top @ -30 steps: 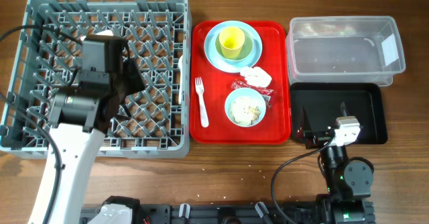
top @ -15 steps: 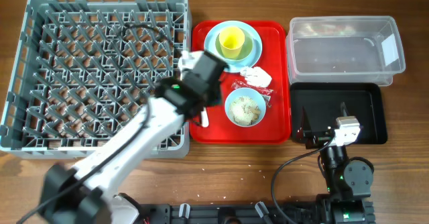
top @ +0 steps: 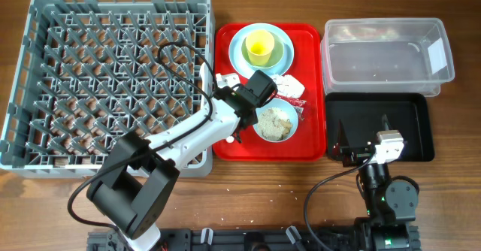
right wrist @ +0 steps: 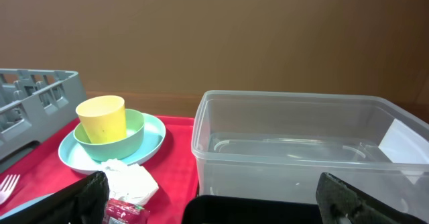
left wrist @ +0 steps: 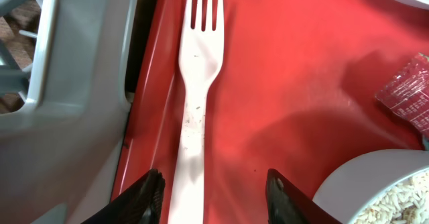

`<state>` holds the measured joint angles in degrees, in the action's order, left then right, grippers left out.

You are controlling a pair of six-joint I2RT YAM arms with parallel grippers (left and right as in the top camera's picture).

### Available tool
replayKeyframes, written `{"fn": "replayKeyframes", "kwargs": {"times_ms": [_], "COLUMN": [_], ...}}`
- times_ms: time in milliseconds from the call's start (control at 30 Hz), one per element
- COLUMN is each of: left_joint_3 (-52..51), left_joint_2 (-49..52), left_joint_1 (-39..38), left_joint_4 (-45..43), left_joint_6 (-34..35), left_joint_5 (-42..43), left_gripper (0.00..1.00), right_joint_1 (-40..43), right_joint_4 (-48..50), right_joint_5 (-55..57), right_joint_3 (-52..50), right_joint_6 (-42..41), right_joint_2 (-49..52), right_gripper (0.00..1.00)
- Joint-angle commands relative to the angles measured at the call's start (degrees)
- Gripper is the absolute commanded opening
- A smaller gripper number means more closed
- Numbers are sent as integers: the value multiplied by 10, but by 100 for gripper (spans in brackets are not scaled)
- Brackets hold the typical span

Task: Sort waste into correct bins and load items into the dishwasher rack
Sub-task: 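Move the left gripper back to the white fork and grasp it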

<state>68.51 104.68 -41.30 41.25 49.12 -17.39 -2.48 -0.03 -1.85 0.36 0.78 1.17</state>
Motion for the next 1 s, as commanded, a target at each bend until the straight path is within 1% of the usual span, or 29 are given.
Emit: {"fn": "replayKeyframes", "kwargs": {"times_ms": [0, 267, 533, 733, 833, 967], "left_joint_3": [-12, -37, -38, -38, -38, -38], "left_joint_2": [3, 5, 9, 67, 72, 72], "left_joint_1": [-1, -6, -7, -9, -15, -42], "left_joint_4": [-11, -53, -62, -76, -78, -101], "left_joint_6": [13, 13, 13, 12, 10, 6], "left_joint_5": [-18, -17, -43, -50, -45, -43], "left_gripper": [49, 48, 46, 45, 37, 31], "right_joint_1": [-3, -3, -3, -3, -3, -3], "right_joint_4": [2, 2, 2, 2, 2, 2], "right_joint_5": [5, 5, 5, 5, 5, 5], "right_joint_3": [-1, -1, -1, -1, -1, -1], "right_joint_6": [6, 6, 6, 6, 6, 6], "right_joint_2": [-3, -3, -3, -3, -3, -3], "right_gripper": [100, 100, 100, 100, 100, 100]}}
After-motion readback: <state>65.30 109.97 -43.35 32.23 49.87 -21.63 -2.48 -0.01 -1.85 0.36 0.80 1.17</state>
